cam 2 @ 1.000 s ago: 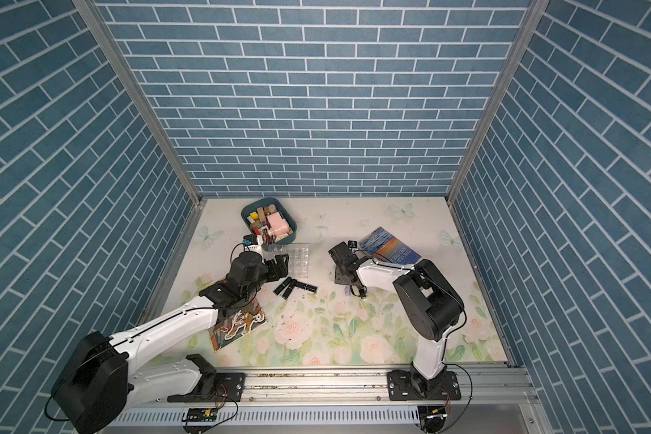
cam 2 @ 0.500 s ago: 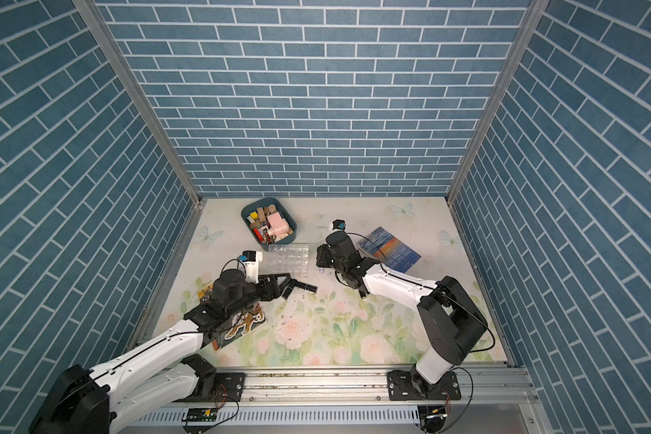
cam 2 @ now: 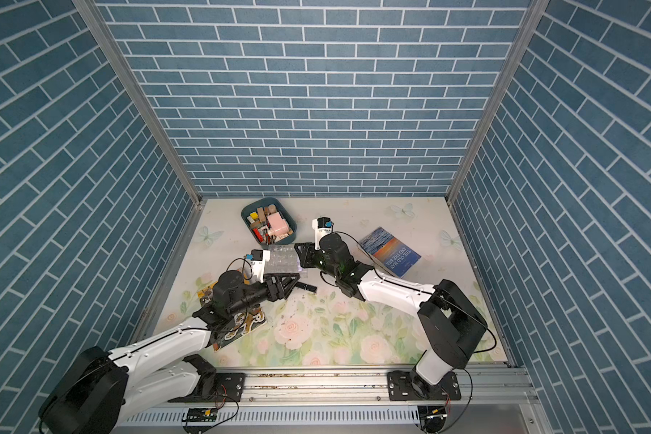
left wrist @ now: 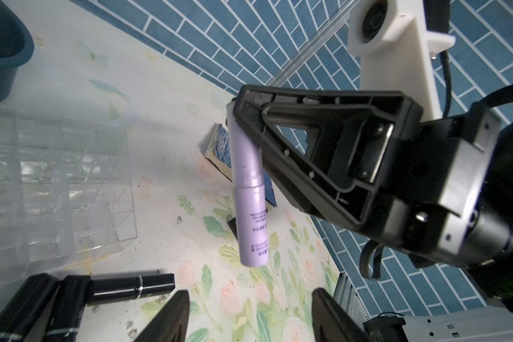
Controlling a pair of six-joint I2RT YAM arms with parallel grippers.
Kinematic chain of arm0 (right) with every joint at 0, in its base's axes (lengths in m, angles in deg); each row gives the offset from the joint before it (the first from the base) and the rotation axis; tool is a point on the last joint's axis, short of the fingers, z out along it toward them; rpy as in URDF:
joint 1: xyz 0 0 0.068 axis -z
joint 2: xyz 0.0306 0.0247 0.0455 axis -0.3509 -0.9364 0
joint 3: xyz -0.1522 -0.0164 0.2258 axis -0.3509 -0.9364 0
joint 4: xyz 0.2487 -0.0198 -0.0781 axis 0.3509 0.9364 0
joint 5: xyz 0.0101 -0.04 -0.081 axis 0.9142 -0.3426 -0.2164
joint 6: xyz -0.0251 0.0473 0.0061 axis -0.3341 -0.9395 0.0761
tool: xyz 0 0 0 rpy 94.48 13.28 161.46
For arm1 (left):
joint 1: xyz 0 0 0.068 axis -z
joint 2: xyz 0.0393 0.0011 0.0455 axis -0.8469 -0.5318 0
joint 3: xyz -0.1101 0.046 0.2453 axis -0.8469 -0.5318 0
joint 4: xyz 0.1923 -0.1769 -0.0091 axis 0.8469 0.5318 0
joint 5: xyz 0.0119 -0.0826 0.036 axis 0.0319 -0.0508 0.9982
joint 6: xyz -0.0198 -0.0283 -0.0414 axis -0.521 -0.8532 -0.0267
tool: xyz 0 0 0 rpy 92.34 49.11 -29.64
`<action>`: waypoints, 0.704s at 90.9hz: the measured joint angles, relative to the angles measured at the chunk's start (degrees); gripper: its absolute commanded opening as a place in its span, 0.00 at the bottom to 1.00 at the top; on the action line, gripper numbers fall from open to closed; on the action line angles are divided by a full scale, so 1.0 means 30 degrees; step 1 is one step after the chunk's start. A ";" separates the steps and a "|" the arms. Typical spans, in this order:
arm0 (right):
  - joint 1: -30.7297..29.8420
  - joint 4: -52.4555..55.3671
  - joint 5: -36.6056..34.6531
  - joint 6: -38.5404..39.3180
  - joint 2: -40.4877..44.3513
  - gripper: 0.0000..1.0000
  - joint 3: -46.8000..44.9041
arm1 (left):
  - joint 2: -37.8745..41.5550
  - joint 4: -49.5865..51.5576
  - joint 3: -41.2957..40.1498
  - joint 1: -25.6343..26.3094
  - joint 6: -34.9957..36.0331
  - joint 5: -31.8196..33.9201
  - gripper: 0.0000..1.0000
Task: Arrange the lipsticks in the organizer
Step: Pick up the lipstick at the center of the board.
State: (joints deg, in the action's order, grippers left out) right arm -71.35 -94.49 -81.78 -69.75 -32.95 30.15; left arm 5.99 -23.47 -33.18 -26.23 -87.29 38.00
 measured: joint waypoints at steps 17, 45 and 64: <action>-0.0204 -0.0896 0.0736 -0.0452 -0.0226 0.12 0.0058 | -0.0627 -0.1100 0.0036 -0.0160 -0.0262 -0.0109 0.52; -0.0350 -0.1552 0.1421 -0.0809 -0.0736 0.12 0.0080 | -0.0954 -0.1566 0.0342 -0.0211 -0.0029 0.0015 0.33; -0.0393 -0.2011 0.1508 -0.0794 -0.0743 0.13 0.0146 | -0.0947 -0.1297 0.0364 -0.0328 0.0386 0.0525 0.18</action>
State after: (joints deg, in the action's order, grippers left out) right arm -72.53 -100.53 -77.26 -72.13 -35.18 30.58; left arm 3.15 -27.36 -32.09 -27.22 -86.13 39.57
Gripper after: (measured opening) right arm 0.207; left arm 0.219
